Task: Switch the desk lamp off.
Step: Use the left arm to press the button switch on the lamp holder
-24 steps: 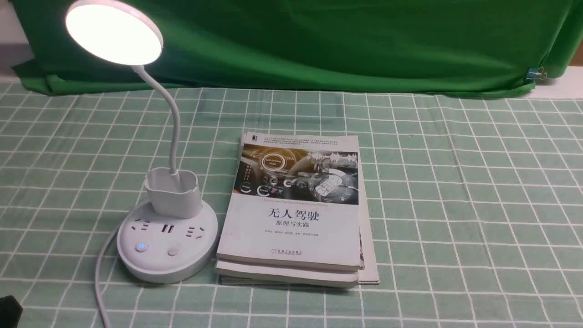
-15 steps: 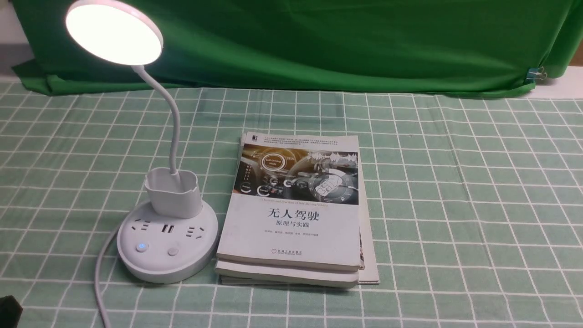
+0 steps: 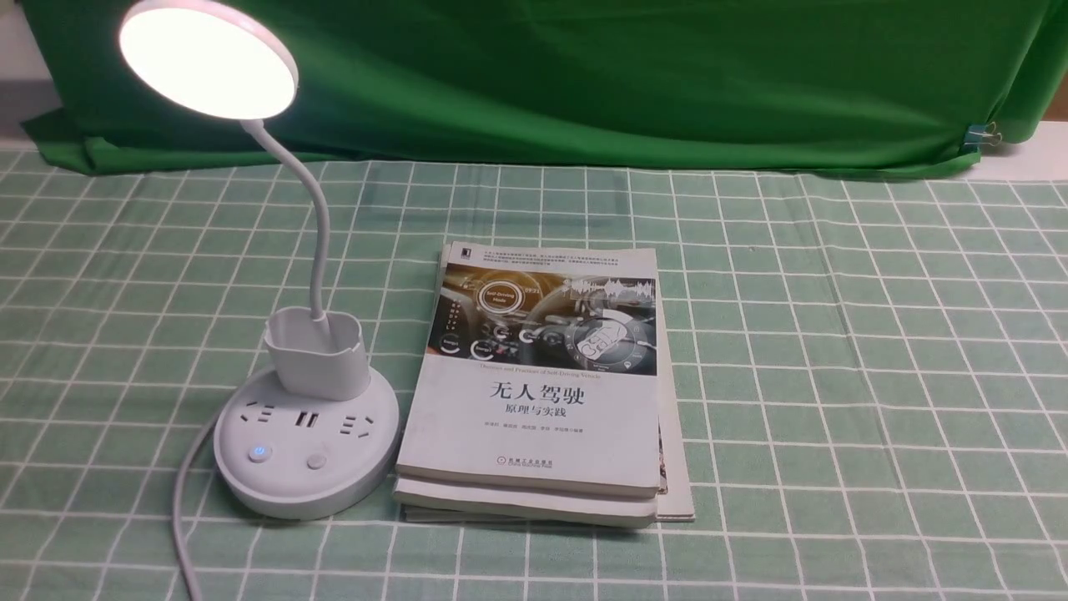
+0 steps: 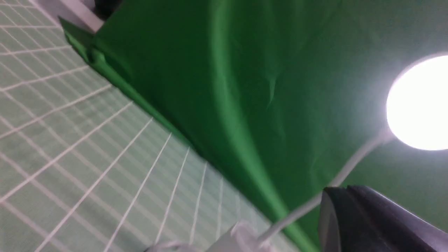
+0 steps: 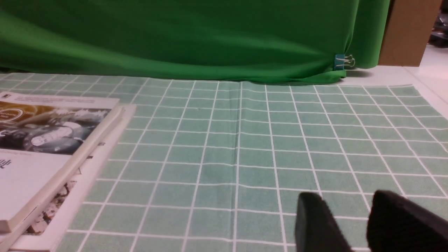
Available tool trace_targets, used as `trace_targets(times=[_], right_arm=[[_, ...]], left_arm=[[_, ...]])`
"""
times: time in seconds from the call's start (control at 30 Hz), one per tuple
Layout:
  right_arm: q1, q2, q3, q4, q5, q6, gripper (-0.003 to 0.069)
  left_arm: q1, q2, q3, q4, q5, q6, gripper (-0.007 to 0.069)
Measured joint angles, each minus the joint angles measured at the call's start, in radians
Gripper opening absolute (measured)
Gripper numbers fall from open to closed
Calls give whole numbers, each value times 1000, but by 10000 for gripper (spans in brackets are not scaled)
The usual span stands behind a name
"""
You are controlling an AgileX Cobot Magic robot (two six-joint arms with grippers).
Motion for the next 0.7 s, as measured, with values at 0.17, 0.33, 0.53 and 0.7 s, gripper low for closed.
trace_targets(times=[0.17, 0.33, 0.53, 0.7], right_arm=[[0, 0, 0, 0, 0, 0, 242], [0, 0, 0, 0, 0, 0, 242], [0, 0, 0, 0, 0, 0, 242], [0, 0, 0, 0, 0, 0, 242]], left_arm=[[0, 5, -28, 7, 53, 4, 3], [0, 266, -332, 189, 415, 36, 3], [0, 681, -607, 295, 811, 127, 3], [-41, 1030, -759, 323, 945, 195, 3]])
